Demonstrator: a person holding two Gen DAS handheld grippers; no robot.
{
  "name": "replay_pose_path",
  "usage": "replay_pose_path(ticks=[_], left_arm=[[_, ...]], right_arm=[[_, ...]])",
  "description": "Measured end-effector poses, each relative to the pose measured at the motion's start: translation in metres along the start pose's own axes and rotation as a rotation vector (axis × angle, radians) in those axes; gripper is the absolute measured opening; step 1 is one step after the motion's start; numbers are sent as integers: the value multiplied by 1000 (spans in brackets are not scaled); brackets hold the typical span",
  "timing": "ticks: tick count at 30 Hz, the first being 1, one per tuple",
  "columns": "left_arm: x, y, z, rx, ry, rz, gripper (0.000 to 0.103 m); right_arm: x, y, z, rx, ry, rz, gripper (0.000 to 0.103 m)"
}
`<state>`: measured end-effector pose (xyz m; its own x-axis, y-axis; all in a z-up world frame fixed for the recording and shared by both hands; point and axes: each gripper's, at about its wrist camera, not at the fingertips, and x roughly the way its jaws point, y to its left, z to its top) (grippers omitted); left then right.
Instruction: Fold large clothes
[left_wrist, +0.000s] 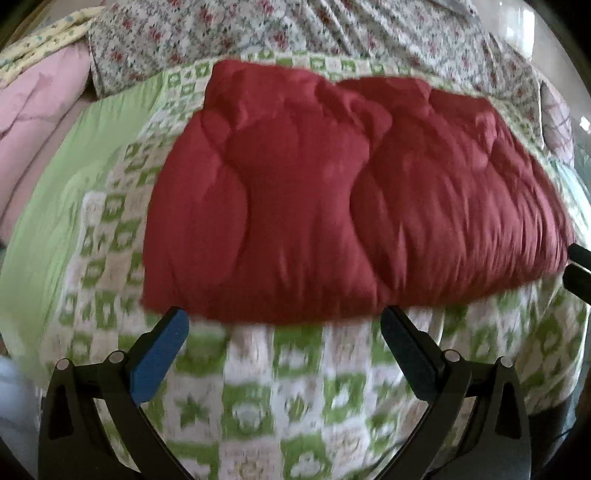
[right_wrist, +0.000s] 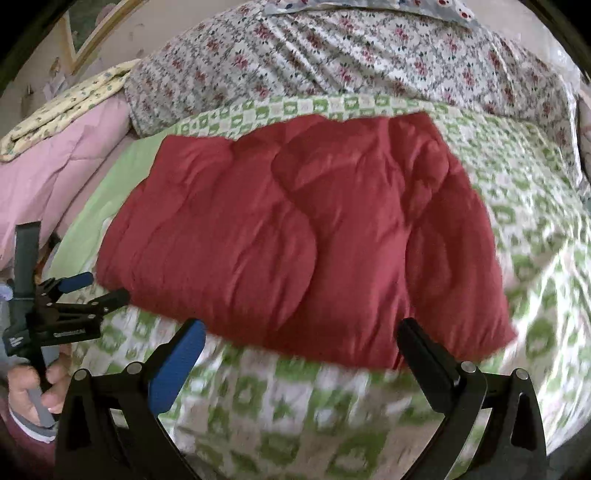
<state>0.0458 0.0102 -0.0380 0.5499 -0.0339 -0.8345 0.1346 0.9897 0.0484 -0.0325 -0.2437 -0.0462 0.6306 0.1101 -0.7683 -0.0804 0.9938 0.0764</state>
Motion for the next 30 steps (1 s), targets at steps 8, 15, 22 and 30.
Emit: replay_pose_path(ticks=[8, 15, 22, 30], left_arm=[[-21, -8, -26, 48, 18, 21, 103], [-69, -15, -9, 89, -50, 42, 103], [-71, -25, 6, 120, -58, 69, 103], [-50, -28, 17, 117, -8, 75, 103]], right_arm=[[-16, 16, -29, -56, 42, 2, 103], [-46, 29, -17, -82, 27, -5, 103], [-41, 28, -3, -82, 44, -19, 103], [-20, 20, 7, -65, 87, -22, 103]])
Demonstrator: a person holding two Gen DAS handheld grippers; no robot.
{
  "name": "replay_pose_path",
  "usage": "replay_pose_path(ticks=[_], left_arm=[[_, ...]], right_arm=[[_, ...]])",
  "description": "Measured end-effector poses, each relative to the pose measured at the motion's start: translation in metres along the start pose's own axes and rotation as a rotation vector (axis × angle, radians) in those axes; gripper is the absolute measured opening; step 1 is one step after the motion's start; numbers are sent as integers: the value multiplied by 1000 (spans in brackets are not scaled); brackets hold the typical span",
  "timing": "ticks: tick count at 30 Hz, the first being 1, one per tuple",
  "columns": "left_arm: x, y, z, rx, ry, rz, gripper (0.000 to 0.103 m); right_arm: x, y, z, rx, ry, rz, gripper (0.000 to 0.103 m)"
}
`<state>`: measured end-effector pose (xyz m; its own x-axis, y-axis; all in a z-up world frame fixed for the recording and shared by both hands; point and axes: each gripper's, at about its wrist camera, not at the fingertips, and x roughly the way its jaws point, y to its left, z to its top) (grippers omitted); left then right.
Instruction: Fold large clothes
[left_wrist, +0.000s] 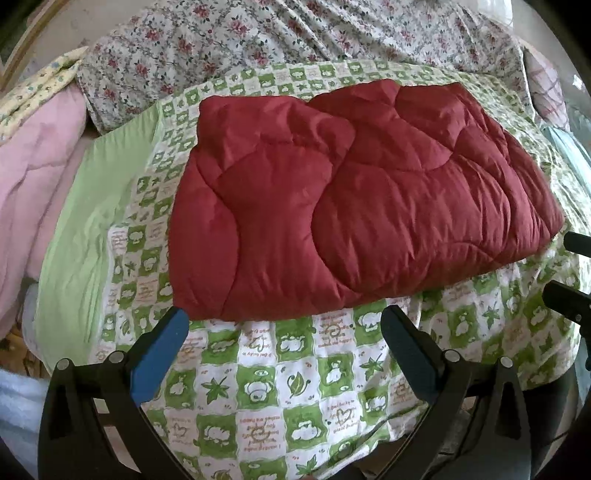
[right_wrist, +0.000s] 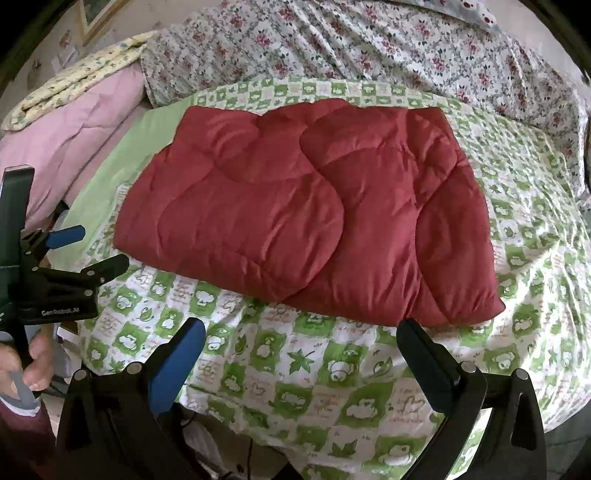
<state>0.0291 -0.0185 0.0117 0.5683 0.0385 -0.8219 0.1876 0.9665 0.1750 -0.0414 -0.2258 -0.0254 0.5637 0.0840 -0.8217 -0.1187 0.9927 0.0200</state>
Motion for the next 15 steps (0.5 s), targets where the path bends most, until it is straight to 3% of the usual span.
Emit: replay_pose_path(ticks=[15], left_arm=[[6, -2, 13, 4, -4, -18, 103]], right_arm=[[13, -2, 23, -6, 22, -10, 103]])
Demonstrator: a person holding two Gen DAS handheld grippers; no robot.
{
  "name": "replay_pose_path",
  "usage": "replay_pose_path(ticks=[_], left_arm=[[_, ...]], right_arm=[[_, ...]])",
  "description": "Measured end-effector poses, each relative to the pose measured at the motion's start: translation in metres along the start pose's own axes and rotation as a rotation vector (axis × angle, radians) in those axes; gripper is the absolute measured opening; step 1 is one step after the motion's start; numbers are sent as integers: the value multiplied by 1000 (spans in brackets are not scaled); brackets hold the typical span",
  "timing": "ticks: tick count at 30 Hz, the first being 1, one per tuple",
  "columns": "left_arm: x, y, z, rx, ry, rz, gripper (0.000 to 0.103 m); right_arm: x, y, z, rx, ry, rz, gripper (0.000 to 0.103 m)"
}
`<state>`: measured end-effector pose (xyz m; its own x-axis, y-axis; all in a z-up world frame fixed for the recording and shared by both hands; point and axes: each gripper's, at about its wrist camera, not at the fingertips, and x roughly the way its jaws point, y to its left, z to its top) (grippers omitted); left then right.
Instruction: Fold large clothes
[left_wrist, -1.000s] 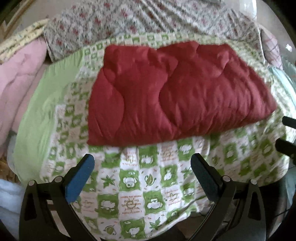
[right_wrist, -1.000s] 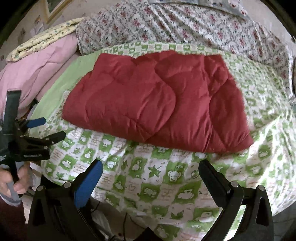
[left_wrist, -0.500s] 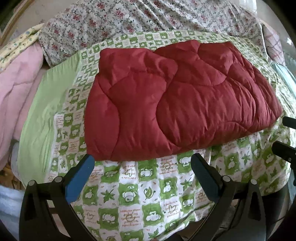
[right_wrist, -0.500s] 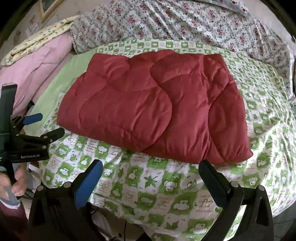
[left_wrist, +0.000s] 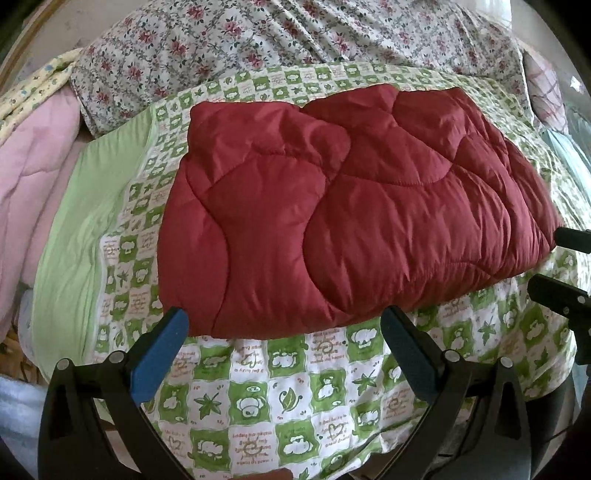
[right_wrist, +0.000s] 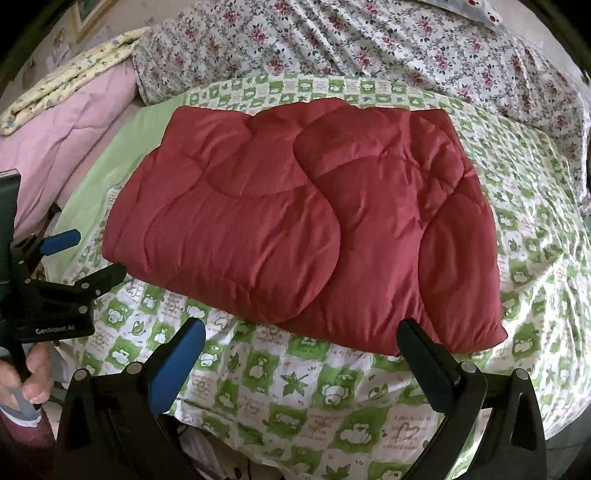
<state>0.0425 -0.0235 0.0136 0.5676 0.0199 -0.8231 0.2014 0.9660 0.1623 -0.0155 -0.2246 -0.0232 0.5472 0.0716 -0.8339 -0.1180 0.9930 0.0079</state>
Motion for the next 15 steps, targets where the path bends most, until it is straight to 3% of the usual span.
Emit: replay_pose_path(ticks=[15], left_arm=[[3, 2, 11, -2, -5, -8, 103]], right_arm=[[3, -5, 17, -5, 5, -5, 103]])
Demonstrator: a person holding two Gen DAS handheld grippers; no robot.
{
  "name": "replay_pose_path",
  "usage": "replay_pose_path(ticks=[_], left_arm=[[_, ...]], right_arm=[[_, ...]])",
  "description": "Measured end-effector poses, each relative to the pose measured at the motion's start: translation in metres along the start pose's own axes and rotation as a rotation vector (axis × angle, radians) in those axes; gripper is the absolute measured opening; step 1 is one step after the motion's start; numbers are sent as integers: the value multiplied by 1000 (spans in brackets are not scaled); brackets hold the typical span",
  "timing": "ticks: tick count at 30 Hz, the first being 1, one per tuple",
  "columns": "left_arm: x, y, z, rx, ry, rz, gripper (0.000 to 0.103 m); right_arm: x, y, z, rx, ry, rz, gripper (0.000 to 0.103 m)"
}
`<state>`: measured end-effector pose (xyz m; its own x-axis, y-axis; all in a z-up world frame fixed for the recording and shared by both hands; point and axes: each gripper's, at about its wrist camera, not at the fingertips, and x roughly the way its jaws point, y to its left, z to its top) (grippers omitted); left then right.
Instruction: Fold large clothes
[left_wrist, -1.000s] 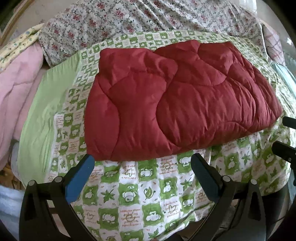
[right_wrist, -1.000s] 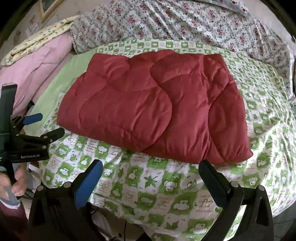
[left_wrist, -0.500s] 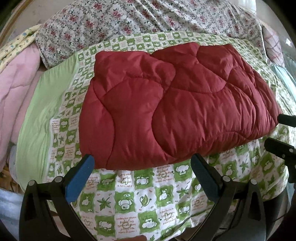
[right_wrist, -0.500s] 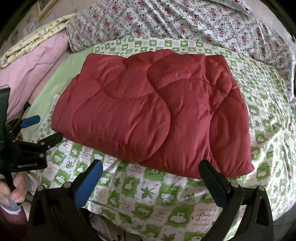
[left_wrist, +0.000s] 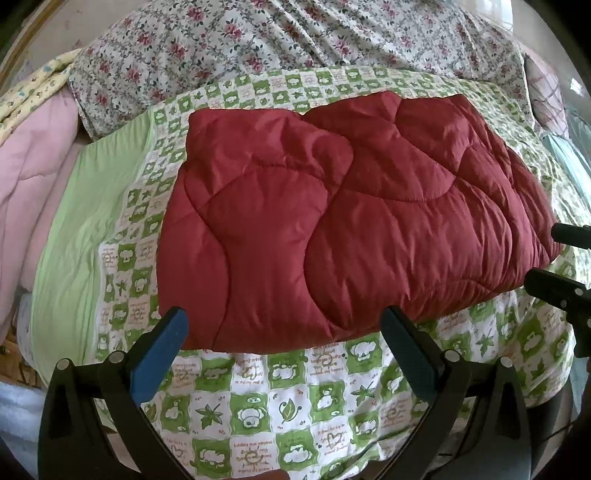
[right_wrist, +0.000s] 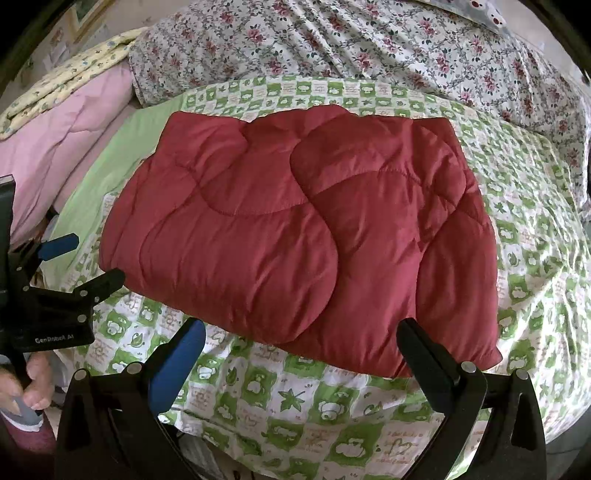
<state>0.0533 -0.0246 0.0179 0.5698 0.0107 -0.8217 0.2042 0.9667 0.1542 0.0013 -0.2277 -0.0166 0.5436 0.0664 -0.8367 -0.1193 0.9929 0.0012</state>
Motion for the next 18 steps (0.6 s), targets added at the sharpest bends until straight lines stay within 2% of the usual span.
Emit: replay_pose_path(ticks=[18], left_arm=[[-2, -1, 3, 8, -6, -8, 103]], right_arm=[[2, 3, 4, -12, 21, 3, 103]])
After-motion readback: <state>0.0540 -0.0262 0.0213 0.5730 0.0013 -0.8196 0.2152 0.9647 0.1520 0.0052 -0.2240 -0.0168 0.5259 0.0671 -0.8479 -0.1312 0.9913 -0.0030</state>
